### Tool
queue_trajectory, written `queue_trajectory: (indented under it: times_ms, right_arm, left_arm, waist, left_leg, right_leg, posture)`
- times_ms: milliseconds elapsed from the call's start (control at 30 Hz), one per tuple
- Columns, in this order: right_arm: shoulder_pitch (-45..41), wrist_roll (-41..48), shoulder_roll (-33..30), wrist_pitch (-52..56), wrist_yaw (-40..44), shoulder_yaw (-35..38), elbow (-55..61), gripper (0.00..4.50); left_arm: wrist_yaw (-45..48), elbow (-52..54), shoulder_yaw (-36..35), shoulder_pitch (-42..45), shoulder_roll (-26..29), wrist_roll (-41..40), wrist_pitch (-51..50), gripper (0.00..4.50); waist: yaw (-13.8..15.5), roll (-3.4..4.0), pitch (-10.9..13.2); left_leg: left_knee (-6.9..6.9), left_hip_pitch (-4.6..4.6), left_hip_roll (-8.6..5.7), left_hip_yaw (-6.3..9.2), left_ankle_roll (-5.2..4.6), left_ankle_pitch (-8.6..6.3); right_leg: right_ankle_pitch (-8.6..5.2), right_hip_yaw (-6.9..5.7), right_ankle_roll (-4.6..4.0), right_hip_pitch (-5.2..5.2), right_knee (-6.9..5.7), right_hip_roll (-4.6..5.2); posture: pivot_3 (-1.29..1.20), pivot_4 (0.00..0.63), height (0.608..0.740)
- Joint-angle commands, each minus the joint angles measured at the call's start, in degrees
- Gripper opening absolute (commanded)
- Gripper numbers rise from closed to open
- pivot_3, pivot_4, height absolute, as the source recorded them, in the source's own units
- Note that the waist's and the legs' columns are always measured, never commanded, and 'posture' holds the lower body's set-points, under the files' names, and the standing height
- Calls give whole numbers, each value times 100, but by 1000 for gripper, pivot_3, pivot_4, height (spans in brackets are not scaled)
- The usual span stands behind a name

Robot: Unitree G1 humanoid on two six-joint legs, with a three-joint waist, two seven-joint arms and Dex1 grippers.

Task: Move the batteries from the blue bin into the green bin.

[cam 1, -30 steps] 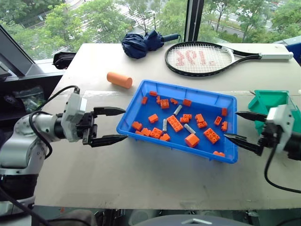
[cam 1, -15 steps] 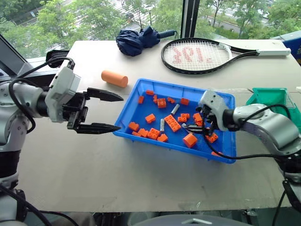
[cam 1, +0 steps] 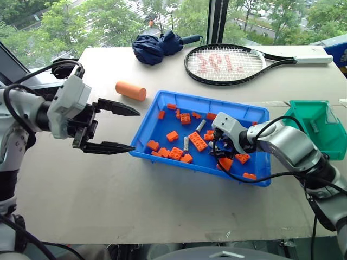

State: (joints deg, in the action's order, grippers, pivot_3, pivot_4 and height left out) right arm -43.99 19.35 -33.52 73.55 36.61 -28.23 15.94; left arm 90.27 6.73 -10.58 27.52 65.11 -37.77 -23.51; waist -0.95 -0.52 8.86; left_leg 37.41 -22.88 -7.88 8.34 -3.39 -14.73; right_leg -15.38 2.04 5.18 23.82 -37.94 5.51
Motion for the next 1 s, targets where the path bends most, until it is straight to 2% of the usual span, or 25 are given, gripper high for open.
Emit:
queue_trajectory:
  times_ms: [33, 100, 133, 200, 267, 333, 400, 500, 567, 667, 800, 1000]
  right_arm:
    - [-41, -58, -93, 50, 79, -189, 50, 1345]
    - [-33, -56, -117, 49, 111, -192, 134, 365]
    - [-24, -44, -125, 87, 87, -100, 206, 34]
    - [-11, -8, -108, 175, 14, 151, 319, 7]
    - [-35, 158, -73, 388, -8, 621, 530, 7]
    - [-129, 391, 66, 724, -49, 1414, 820, 7]
    - [-251, 522, 73, 1138, -129, 2240, 1087, 7]
    - [-334, 586, -357, 1402, -134, 3001, 1191, 7]
    - [-255, 579, -967, 1348, -22, 3385, 977, 7]
    - [41, 489, -1731, 971, 102, 3568, 546, 7]
    - [546, 162, -2511, 137, 161, 3576, -329, 7]
    - [954, -223, -2895, -713, 117, 3472, -1301, 7]
  left_arm:
    - [13, 45, -48, 189, -43, -34, 63, 4500]
    - [32, 44, -22, 225, -82, -39, 62, 4500]
    - [30, 38, -4, 249, -125, -53, 54, 4500]
    - [-10, 49, -7, 297, -245, -141, -11, 4500]
    - [-355, 192, -111, 394, -508, -573, -475, 4500]
    - [-691, 441, -170, 417, -742, -907, -824, 4500]
    - [-1217, 590, -129, 464, -1042, -725, -742, 4500]
    - [-1594, 656, -40, 599, -1271, -677, -854, 4500]
    - [-1900, 615, 72, 840, -1472, -694, -1006, 4500]
    - [-2092, 554, 226, 1113, -1688, -707, -1177, 4500]
    - [-2353, 397, 596, 1401, -1962, -341, -1119, 4500]
    - [-2414, 347, 859, 1674, -2194, -268, -1252, 4500]
  waist:
    - [1, 0, 0]
    - [-1, 0, 0]
    - [-1, 0, 0]
    - [-2, 0, 0]
    - [9, -1, 0]
    - [7, -1, 1]
    - [9, -1, 1]
    - [25, -3, -1]
    - [35, -3, -1]
    - [52, -4, -1]
    - [13, -4, -1]
    - [-11, -3, 0]
  left_leg:
    - [2, 0, 0, 0, 0, 0]
    - [2, 0, 0, 0, 0, 0]
    - [2, 0, 0, 0, 0, 0]
    - [3, 0, 0, 0, 0, 0]
    - [3, 0, 0, 0, 0, 0]
    - [6, -3, 0, 1, 0, 0]
    - [7, -4, -1, 1, 0, 0]
    - [10, -4, -1, 1, 0, 0]
    - [10, -4, -1, 1, 0, 0]
    - [14, -6, -4, -1, -1, 1]
    - [13, -4, -3, -7, -1, 0]
    - [13, -3, 1, -23, -1, 1]
  right_leg:
    - [0, -1, 0, 0, -1, 0]
    - [0, -1, 0, 0, -1, 0]
    - [0, -1, 0, 0, -1, 0]
    - [0, -3, 0, 0, -2, 0]
    - [0, -2, 0, 0, -3, 0]
    - [1, -4, 1, -1, -4, 0]
    - [1, -2, 1, -2, -4, 0]
    - [1, -4, 1, -3, -6, 0]
    - [1, -6, 1, -3, -5, 1]
    - [1, -9, 1, -5, -4, 6]
    - [1, 0, 2, -7, -8, 5]
    - [1, 21, 2, 1, -15, 2]
  posture:
    - [0, 150, 740]
    - [0, 150, 740]
    - [0, 150, 740]
    - [0, 150, 740]
    - [0, 150, 740]
    - [0, 150, 740]
    - [0, 150, 740]
    - [0, 150, 740]
    - [0, 150, 740]
    - [0, 150, 740]
    - [0, 150, 740]
    - [0, 150, 740]
